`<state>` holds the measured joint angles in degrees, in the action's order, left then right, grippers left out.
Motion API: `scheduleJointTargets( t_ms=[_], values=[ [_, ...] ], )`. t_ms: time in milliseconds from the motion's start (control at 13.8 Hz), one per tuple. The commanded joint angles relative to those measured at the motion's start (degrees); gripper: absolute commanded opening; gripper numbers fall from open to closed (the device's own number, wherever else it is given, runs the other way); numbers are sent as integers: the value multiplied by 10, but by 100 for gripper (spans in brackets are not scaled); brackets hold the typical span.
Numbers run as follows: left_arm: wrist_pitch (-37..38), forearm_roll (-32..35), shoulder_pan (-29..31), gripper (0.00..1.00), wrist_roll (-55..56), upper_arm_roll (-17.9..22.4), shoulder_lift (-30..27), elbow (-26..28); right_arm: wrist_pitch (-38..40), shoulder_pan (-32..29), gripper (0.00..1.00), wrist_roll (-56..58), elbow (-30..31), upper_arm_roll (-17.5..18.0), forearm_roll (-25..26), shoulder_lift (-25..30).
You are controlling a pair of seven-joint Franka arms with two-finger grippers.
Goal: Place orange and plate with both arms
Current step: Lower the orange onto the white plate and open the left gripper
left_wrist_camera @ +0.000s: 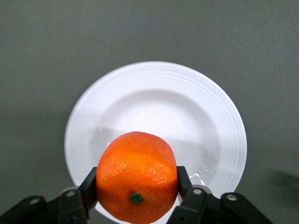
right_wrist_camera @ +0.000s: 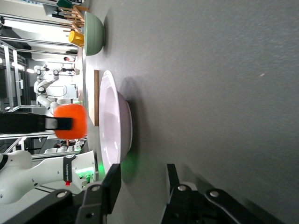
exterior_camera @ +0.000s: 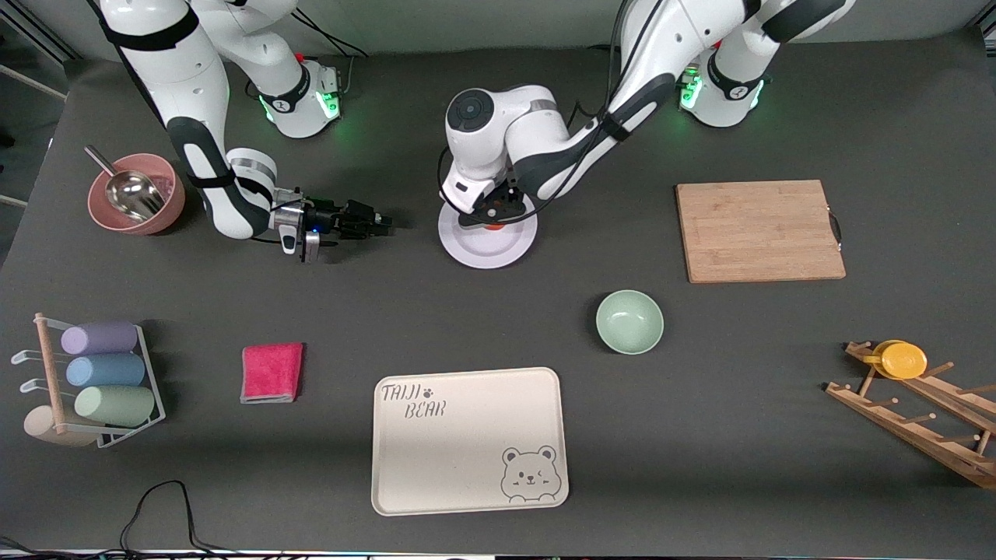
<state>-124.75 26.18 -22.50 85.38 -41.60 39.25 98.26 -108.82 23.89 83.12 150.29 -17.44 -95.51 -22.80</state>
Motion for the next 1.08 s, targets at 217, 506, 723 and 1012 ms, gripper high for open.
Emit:
scheduleJointTargets(
  t_ms=[217, 506, 723, 1012],
  values=[
    [-44, 24, -29, 0, 28, 28, 42, -22, 29, 0, 47, 33, -14, -1, -17, -31],
    [-63, 26, -35, 0, 48, 35, 59, -21, 29, 0, 47, 33, -14, -1, -17, -31],
    [-63, 39, -37, 20, 69, 38, 67, -20, 29, 0, 47, 33, -14, -1, -17, -31],
    [-53, 56, -32, 100, 70, 38, 57, -19, 29, 0, 47, 33, -14, -2, -17, -31]
  ],
)
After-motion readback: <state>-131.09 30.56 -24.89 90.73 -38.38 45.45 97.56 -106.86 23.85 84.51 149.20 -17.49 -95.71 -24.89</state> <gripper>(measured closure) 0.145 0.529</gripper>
